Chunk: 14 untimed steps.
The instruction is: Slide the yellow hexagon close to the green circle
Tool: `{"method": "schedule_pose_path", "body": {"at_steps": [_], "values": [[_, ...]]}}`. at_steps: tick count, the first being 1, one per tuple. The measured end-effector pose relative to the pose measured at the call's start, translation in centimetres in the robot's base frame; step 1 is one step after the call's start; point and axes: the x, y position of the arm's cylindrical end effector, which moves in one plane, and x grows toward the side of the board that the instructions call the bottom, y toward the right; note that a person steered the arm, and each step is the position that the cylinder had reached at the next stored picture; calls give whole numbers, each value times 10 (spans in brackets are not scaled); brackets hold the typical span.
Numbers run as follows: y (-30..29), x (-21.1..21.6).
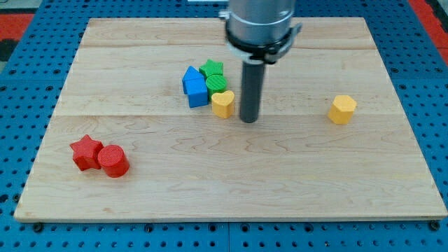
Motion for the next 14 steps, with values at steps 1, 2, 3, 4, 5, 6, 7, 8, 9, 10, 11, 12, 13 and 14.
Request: {"method": "schedule_pose_path", "body": {"at_steps": [1, 2, 3, 4, 5, 6, 7, 8, 9, 10, 11, 12, 13, 14], "values": [[-13, 5], [-18, -9], [17, 23], [135, 55], [207, 48], [182, 6], [122, -36], [133, -31], [183, -38], [173, -86], [124, -92], [125, -91], [196, -69], [146, -63]]}}
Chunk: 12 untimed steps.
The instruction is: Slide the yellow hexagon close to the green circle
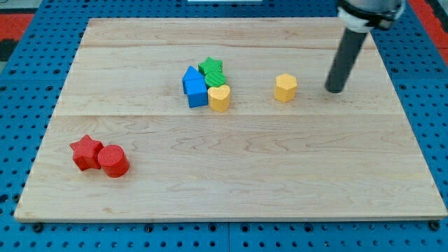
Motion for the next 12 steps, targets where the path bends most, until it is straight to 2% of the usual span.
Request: {"method": "schedule_pose_path", "body": {"at_steps": [1, 2, 3, 4, 5, 6, 9, 10, 11, 12], "values": [[-61, -11], [-38, 13], [-87, 28], [-94, 21], [-65, 26], [-30, 8], [-60, -7], [-63, -6], [-102, 10], [-90, 12]]}}
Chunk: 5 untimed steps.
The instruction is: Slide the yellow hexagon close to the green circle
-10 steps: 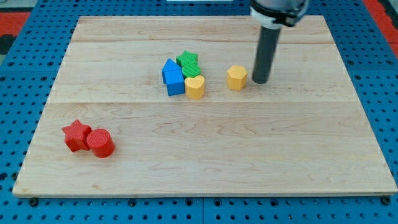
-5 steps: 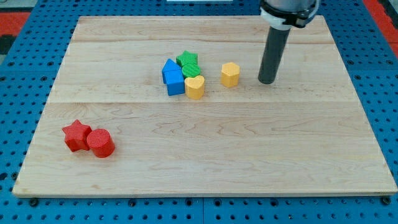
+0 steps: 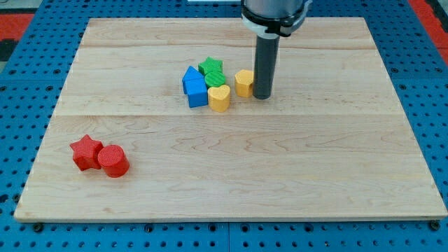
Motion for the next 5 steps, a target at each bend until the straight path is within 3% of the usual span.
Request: {"method": "schedule_pose_path", "body": {"at_steps": [1, 4, 5], "values": [[53, -13], [-40, -29], [24, -5]]}}
